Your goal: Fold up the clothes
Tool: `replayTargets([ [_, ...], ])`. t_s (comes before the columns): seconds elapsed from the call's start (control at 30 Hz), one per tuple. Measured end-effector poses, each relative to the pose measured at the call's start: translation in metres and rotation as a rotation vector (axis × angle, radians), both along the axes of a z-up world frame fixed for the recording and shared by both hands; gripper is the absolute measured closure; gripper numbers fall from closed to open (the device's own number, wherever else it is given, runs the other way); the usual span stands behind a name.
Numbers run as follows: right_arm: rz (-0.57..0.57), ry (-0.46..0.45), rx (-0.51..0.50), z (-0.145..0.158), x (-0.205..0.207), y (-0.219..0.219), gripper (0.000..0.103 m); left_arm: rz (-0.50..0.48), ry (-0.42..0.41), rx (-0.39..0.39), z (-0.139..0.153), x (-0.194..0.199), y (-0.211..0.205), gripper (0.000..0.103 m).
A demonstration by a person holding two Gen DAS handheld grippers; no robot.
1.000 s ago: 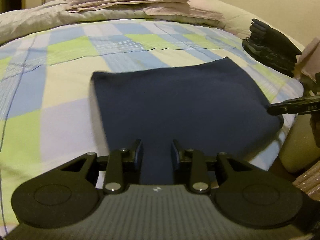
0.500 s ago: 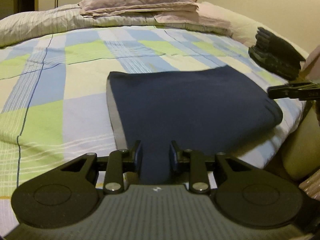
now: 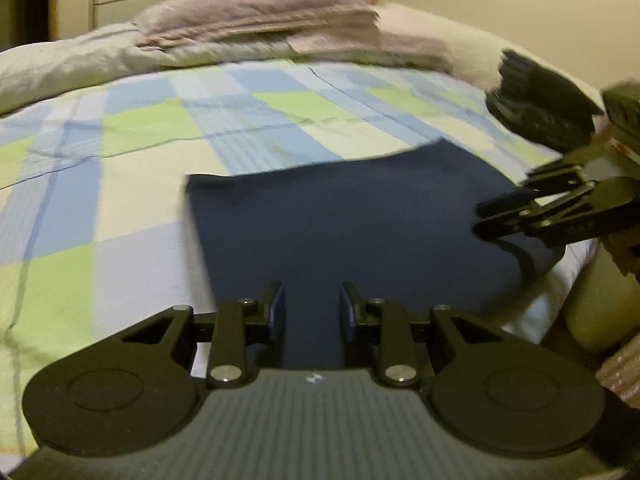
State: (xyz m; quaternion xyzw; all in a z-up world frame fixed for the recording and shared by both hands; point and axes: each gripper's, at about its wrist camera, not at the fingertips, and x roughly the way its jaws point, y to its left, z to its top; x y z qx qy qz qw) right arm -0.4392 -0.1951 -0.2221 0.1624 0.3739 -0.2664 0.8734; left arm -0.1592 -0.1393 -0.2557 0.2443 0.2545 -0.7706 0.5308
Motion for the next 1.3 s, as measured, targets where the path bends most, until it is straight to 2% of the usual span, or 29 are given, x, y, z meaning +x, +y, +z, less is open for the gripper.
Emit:
replayTargets([
  [0.07, 0.003, -0.017, 0.038, 0.001, -0.001, -0.013, 0.069, -0.033, -0.007, 0.005, -0.001, -0.01, -0.013, 0.078],
  [0.3, -0.123, -0.016, 0.005, 0.005, -0.013, -0.076, 0.069, -0.123, -0.013, 0.007, -0.005, -0.039, -0.076, 0.078],
  [0.37, -0.152, 0.031, 0.024, -0.007, -0.014, -0.1, 0.069, -0.143, -0.035, 0.032, -0.015, -0.047, -0.095, 0.077],
  [0.5, -0.213, 0.019, 0.076, -0.025, -0.027, -0.133, 0.069, -0.14, -0.061, 0.048, -0.022, -0.052, -0.111, 0.073],
  [0.77, -0.23, 0.015, 0.028, -0.01, -0.031, -0.118, 0.069, -0.107, -0.102, 0.07, -0.022, -0.051, -0.124, 0.071],
  [0.87, -0.237, 0.014, 0.009, -0.004, -0.032, -0.112, 0.069, -0.083, -0.143, 0.069, -0.018, -0.051, -0.114, 0.071],
  [1.03, -0.159, -0.057, -0.009, 0.016, -0.033, -0.058, 0.069, -0.052, -0.164, 0.074, -0.013, -0.046, -0.1, 0.071],
  [1.13, -0.128, -0.121, 0.065, 0.013, -0.036, -0.033, 0.068, -0.048, -0.172, 0.073, -0.013, -0.043, -0.092, 0.071],
  [1.17, -0.136, -0.117, 0.091, 0.006, -0.037, -0.028, 0.068, -0.046, -0.171, 0.073, -0.013, -0.043, -0.091, 0.071],
  [1.3, -0.146, -0.125, 0.069, -0.01, -0.044, -0.013, 0.068, -0.039, -0.171, 0.072, -0.013, -0.041, -0.085, 0.07],
])
